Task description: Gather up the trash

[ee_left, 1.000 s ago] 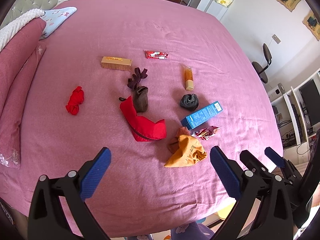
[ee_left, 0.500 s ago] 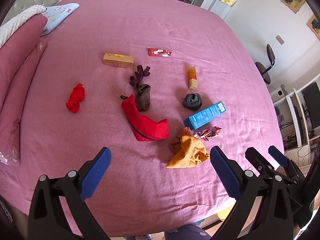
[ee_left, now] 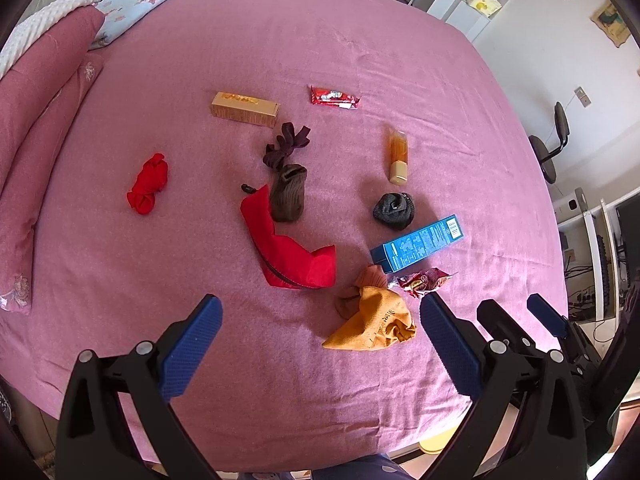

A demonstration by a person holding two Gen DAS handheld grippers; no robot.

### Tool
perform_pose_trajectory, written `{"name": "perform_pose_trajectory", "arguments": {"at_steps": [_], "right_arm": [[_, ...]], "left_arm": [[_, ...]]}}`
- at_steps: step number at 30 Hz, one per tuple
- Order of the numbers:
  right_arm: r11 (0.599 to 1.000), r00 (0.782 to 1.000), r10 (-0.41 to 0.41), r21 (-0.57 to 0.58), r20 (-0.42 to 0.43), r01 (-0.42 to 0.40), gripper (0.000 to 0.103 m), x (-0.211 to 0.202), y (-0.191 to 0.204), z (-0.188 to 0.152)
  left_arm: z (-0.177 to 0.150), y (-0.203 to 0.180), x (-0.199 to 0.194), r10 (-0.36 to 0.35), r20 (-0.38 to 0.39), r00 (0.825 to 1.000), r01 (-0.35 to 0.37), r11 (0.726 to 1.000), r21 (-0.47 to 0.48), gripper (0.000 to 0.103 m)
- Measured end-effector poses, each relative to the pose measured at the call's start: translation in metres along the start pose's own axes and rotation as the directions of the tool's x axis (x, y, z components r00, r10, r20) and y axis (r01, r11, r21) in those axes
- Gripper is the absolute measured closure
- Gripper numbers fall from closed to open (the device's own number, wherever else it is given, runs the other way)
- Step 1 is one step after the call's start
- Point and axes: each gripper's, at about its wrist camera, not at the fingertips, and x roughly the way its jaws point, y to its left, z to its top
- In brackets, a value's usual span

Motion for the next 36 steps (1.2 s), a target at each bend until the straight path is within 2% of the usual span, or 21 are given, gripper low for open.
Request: {"name": "perform_pose_trajectory", "arguments": {"at_steps": [8,11,17,22,29,32,34,36], "right_arm": [[0.999,0.999,0.015,-0.029,-0.046,-0.016,0.009,0.027,-0.003,0.006],[0.999,0.998,0.025,-0.038,-0.063,-0.028,0.009,0.040,-0.003,0.010],[0.996,0.994,0.054,-0.062,-0.094,-0.060,0.009,0.076,-0.001,0.026],[0.993,0.993,0.068,-0.094,-0.099,-0.077,0.009,0.106,0.006,0.042],[0.988,0.991,0.082,-0.119,-0.108,-0.095,0.009,0.145,0.012,0.059],[0.987,0.989,0.088,-0.122,-0.118,-0.102,0.009,0.159,0.014,0.064],[0.986,0.988,0.087,-0.132,-0.126,-0.104,0.009,0.168,0.017,0.066],[0.984,0.987,0.086,-0.142,-0.135,-0.105,0.009,0.175,0.021,0.067]], "left_arm": [[0.011,0.006,0.032,-0.001,-0.055,0.999,-0.002,0.998,-0.062,0.004],[0.014,0.011,0.052,0.020,-0.084,0.996,-0.027,0.997,-0.072,0.004],[0.023,0.032,0.102,0.043,-0.142,0.989,-0.062,0.989,-0.136,0.004],[0.030,0.051,0.147,0.035,-0.185,0.982,-0.075,0.974,-0.213,0.004],[0.038,0.068,0.204,0.050,-0.225,0.973,-0.107,0.963,-0.249,0.006],[0.041,0.071,0.223,0.028,-0.248,0.968,-0.094,0.962,-0.258,0.017],[0.041,0.072,0.235,0.037,-0.266,0.963,-0.104,0.964,-0.243,0.033],[0.040,0.076,0.247,0.034,-0.291,0.956,-0.107,0.965,-0.239,0.059]]}}
